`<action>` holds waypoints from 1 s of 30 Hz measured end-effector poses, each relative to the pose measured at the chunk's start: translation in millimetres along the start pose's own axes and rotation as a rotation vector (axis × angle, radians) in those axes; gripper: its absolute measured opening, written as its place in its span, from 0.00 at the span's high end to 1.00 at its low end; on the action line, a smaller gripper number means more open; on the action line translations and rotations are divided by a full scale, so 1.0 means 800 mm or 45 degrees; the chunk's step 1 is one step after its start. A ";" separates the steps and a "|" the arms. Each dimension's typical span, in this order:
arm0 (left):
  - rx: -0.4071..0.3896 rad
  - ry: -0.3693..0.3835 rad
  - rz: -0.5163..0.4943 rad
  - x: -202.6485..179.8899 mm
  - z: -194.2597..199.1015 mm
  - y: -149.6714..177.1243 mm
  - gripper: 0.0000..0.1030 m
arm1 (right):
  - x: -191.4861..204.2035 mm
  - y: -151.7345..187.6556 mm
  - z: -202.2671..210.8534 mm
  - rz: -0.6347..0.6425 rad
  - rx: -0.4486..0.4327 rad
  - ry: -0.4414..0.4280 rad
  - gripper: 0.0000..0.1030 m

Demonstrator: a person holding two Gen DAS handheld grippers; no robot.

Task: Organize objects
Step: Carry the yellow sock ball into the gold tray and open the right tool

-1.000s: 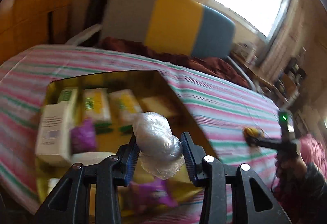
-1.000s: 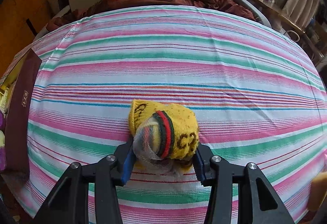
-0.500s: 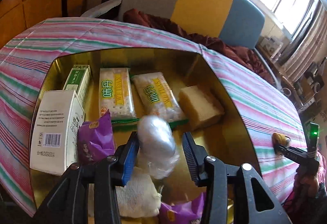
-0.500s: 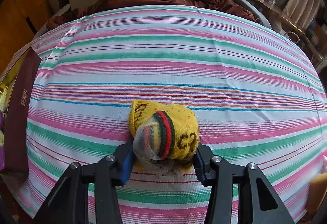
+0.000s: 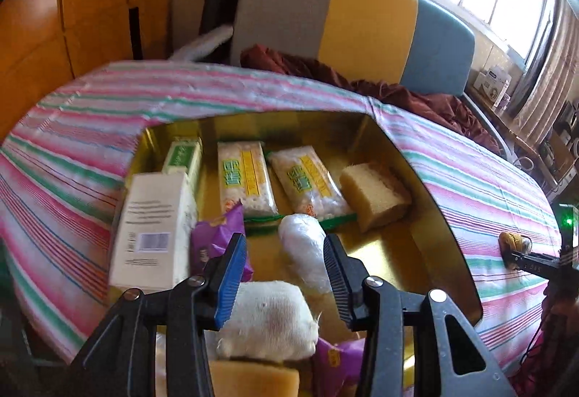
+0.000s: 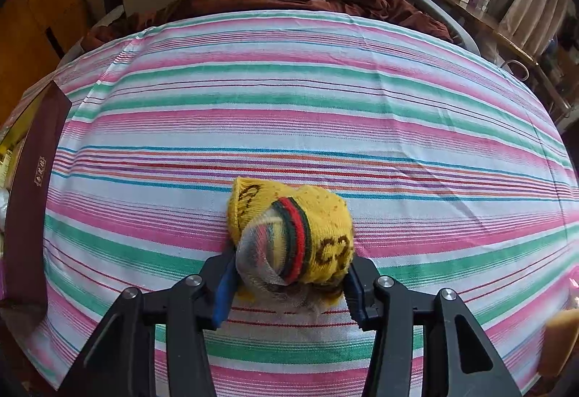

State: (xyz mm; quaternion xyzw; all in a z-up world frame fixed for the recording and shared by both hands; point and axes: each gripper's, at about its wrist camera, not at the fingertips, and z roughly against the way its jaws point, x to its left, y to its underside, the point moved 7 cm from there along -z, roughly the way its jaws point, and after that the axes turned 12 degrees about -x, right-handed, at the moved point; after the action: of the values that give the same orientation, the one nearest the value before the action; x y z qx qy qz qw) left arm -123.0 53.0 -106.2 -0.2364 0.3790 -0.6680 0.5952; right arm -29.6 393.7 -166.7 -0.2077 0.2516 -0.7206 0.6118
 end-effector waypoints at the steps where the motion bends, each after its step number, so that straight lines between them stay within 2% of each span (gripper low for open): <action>1: -0.020 -0.006 -0.017 -0.001 0.007 -0.002 0.55 | 0.000 -0.001 0.000 0.000 0.001 0.002 0.51; 4: -0.066 -0.019 -0.060 -0.004 0.027 -0.007 0.50 | 0.005 -0.005 0.003 -0.011 0.010 -0.007 0.53; 8: -0.099 -0.043 -0.077 -0.005 0.045 -0.011 0.49 | 0.039 -0.023 0.030 -0.020 -0.044 -0.104 0.53; 14: -0.120 -0.073 -0.051 0.002 0.064 -0.010 0.47 | 0.157 -0.053 0.096 0.102 -0.188 -0.332 0.53; 16: -0.124 -0.085 -0.047 0.006 0.069 -0.010 0.41 | 0.203 -0.057 0.113 0.148 -0.219 -0.409 0.53; 20: -0.149 -0.112 -0.045 0.014 0.079 -0.009 0.36 | 0.280 -0.048 0.135 0.243 -0.239 -0.527 0.53; 22: -0.160 -0.149 -0.061 0.019 0.084 -0.009 0.31 | 0.312 -0.042 0.133 0.306 -0.237 -0.543 0.52; 25: -0.179 -0.201 -0.085 0.024 0.088 -0.008 0.31 | 0.342 -0.032 0.116 0.371 -0.216 -0.527 0.48; 28: -0.195 -0.220 -0.079 0.029 0.093 -0.008 0.31 | 0.358 -0.020 0.095 0.422 -0.195 -0.463 0.44; 30: -0.207 -0.231 -0.061 0.032 0.098 -0.009 0.31 | 0.364 -0.013 0.089 0.423 -0.176 -0.467 0.43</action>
State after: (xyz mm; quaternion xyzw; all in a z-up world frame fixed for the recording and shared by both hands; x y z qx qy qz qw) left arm -72.0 10.2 -56.7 -0.3523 0.3707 -0.6251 0.5897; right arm -42.5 100.3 -106.9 -0.3319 0.2157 -0.5415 0.7417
